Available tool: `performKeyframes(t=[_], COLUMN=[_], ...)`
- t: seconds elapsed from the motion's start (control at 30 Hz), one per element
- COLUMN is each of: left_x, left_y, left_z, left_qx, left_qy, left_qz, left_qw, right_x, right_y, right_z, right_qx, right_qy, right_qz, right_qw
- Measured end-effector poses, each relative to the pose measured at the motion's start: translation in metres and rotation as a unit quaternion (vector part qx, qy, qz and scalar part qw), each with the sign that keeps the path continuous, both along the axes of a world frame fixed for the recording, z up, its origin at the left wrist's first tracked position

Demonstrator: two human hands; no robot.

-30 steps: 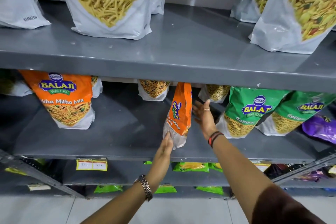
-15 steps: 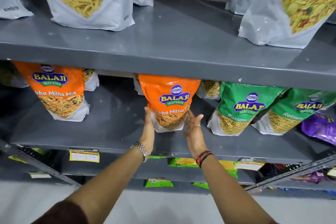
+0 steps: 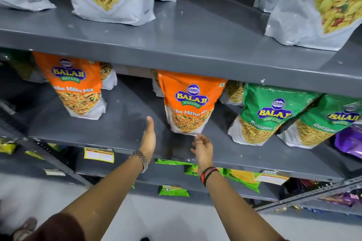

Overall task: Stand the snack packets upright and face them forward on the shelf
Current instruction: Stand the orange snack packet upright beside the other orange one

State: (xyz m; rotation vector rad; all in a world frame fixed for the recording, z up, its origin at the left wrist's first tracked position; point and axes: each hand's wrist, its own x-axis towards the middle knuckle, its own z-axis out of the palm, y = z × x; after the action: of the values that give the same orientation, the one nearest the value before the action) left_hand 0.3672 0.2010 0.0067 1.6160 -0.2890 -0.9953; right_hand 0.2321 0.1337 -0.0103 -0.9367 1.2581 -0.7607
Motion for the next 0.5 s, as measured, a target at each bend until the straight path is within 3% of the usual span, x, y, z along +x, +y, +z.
performKeyframes(t=[0.1, 0.27, 0.5], left_x=[0.03, 0.12, 0.249], left_y=[0.036, 0.09, 0.126], left_z=[-0.002, 0.005, 0.0], left_qx=[0.016, 0.01, 0.019], left_qy=[-0.032, -0.118, -0.213], left_qz=[0.088, 0.168, 0.062], left_qw=[0.995, 0.979, 0.975], right_x=[0.028, 0.098, 0.222], right_y=[0.014, 0.042, 0.071], right_z=[-0.005, 0.006, 0.018], right_qx=[0.001, -0.009, -0.049], right_qy=[0.017, -0.043, -0.026], right_qz=[0.049, 0.12, 0.191], right_qw=[0.999, 0.992, 0.98])
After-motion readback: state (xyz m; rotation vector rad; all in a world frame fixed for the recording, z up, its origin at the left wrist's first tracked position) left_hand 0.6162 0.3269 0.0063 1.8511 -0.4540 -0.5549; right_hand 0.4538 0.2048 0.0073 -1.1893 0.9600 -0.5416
